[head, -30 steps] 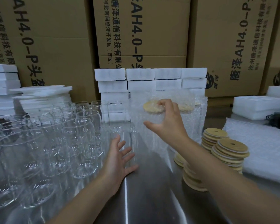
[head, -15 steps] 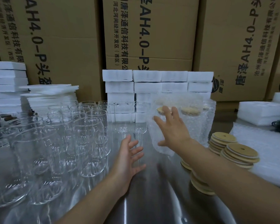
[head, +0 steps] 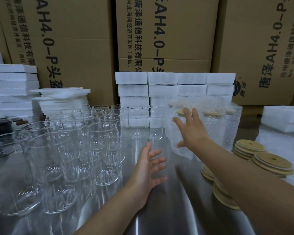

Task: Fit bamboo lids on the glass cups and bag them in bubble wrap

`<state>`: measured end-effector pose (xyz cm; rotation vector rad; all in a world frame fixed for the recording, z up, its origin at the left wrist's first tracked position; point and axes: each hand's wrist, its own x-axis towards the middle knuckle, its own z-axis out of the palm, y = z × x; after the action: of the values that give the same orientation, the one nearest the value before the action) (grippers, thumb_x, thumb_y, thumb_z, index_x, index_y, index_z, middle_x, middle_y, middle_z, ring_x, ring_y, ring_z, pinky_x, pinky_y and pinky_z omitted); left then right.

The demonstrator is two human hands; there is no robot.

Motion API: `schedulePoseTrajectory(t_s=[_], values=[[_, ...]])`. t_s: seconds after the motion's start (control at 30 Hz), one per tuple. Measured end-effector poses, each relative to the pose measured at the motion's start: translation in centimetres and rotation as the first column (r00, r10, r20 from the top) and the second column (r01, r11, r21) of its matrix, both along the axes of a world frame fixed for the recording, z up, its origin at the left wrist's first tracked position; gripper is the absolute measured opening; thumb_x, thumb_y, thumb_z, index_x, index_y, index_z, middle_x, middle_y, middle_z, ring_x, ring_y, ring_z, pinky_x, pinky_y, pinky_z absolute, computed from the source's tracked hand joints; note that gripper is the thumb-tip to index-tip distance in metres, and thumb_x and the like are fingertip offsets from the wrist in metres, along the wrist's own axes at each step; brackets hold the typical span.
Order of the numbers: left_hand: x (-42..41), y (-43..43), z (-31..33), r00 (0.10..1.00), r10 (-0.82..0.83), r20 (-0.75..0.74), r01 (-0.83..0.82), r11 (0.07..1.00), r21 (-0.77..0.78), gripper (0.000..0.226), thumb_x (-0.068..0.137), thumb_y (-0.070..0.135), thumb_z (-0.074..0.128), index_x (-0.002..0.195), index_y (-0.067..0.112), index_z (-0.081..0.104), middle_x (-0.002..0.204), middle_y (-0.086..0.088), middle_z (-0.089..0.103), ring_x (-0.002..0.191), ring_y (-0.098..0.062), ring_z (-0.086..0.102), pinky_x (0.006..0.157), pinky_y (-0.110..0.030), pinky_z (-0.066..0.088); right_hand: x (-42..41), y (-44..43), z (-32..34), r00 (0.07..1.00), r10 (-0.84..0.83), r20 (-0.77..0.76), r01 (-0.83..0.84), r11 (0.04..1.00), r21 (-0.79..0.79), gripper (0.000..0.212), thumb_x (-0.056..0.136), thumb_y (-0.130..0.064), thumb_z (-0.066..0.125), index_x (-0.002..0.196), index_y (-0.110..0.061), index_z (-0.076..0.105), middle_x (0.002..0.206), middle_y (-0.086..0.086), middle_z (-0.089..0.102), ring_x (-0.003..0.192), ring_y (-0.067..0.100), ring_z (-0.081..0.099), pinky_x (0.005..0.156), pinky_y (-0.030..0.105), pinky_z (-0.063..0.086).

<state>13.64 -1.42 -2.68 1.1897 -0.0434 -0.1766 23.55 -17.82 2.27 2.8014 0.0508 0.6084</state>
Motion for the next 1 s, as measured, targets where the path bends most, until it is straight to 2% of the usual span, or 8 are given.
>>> schedulePoseTrajectory(t_s=[0.17, 0.23, 0.33, 0.5, 0.73, 0.8, 0.87, 1.0], values=[[0.0, -0.5, -0.2, 1.000, -0.009, -0.022, 0.011, 0.996, 0.094, 0.044, 0.097, 0.053, 0.034, 0.104, 0.020, 0.063, 0.105, -0.006, 0.064, 0.095, -0.015, 0.061, 0.067, -0.031, 0.051, 1.0, 3.9, 1.4, 0.986, -0.167, -0.010, 0.165, 0.979, -0.116, 0.087, 0.083, -0.051, 0.062, 0.149, -0.014, 0.018, 0.157, 0.022, -0.012, 0.142, 0.046, -0.017, 0.105, 0.068, -0.012], [0.1, -0.6, -0.3, 1.000, 0.007, -0.031, -0.002, 0.991, 0.130, 0.037, 0.099, 0.046, 0.038, 0.100, 0.019, 0.062, 0.100, -0.005, 0.064, 0.090, -0.015, 0.060, 0.061, -0.026, 0.051, 1.6, 5.9, 2.1, 0.990, 0.056, 0.128, -0.058, 0.998, 0.013, 0.074, 0.085, -0.043, 0.058, 0.144, -0.010, 0.026, 0.158, 0.019, -0.004, 0.145, 0.040, -0.010, 0.110, 0.062, -0.013], [0.1, -0.7, -0.8, 0.999, 0.039, -0.012, -0.037, 0.990, 0.138, 0.020, 0.098, 0.030, 0.049, 0.095, 0.015, 0.062, 0.087, -0.003, 0.062, 0.078, -0.014, 0.058, 0.057, -0.023, 0.052, 3.1, 7.4, 3.4, 0.861, 0.391, 0.325, -0.471, 0.854, 0.222, 0.057, 0.085, -0.008, 0.052, 0.139, -0.005, 0.034, 0.157, 0.016, 0.011, 0.141, 0.033, 0.015, 0.113, 0.040, 0.015], [0.3, -0.9, -1.3, 0.999, 0.029, 0.016, -0.031, 0.985, 0.168, 0.011, 0.094, 0.017, 0.054, 0.087, 0.014, 0.061, 0.074, -0.001, 0.057, 0.064, -0.011, 0.053, 0.051, -0.020, 0.048, 6.6, 7.2, 5.1, 0.915, 0.402, -0.043, -0.268, 0.683, 0.679, 0.082, 0.089, -0.007, 0.049, 0.153, -0.016, -0.002, 0.161, 0.000, -0.008, 0.143, 0.029, 0.022, 0.107, 0.033, 0.027], [0.8, -0.7, -1.4, 0.999, 0.041, -0.008, -0.039, 0.981, 0.191, 0.012, 0.092, 0.018, 0.057, 0.093, 0.011, 0.066, 0.086, -0.006, 0.062, 0.074, -0.013, 0.059, 0.049, -0.023, 0.050, 7.0, 7.0, 4.5, 0.925, 0.281, -0.257, -0.099, 0.829, 0.550, 0.076, 0.091, -0.012, 0.048, 0.152, -0.011, 0.003, 0.158, 0.009, 0.008, 0.136, 0.036, 0.033, 0.107, 0.045, 0.035], [1.0, -0.6, -1.4, 0.999, 0.052, -0.010, -0.050, 0.980, 0.191, 0.012, 0.092, 0.019, 0.057, 0.094, 0.012, 0.066, 0.087, -0.006, 0.062, 0.075, -0.014, 0.059, 0.050, -0.023, 0.050, 6.6, 7.2, 4.3, 0.948, 0.257, -0.189, -0.133, 0.858, 0.497, 0.050, 0.091, -0.009, 0.050, 0.137, 0.000, 0.033, 0.137, 0.015, 0.035, 0.119, 0.036, 0.047, 0.089, 0.034, 0.045], [1.1, -0.4, -1.5, 0.998, 0.068, -0.009, -0.066, 0.982, 0.179, 0.012, 0.092, 0.019, 0.057, 0.094, 0.011, 0.066, 0.087, -0.005, 0.062, 0.076, -0.014, 0.059, 0.052, -0.023, 0.050, 6.0, 7.4, 4.1, 0.965, 0.244, -0.092, -0.186, 0.890, 0.415, 0.007, 0.089, 0.000, 0.047, 0.085, -0.006, 0.046, 0.090, 0.007, 0.046, 0.091, 0.029, 0.051, 0.058, 0.023, 0.037], [1.2, -0.2, -1.7, 0.997, 0.083, 0.002, -0.083, 0.987, 0.140, 0.007, 0.094, 0.019, 0.057, 0.096, 0.012, 0.060, 0.088, -0.003, 0.058, 0.076, -0.013, 0.058, 0.056, -0.023, 0.052, 3.9, 8.1, 3.9, 0.976, 0.205, 0.073, -0.217, 0.896, 0.388, 0.026, 0.084, -0.001, 0.047, 0.068, -0.014, 0.031, 0.072, 0.001, 0.034, 0.070, 0.023, 0.042, 0.051, 0.027, 0.027]])
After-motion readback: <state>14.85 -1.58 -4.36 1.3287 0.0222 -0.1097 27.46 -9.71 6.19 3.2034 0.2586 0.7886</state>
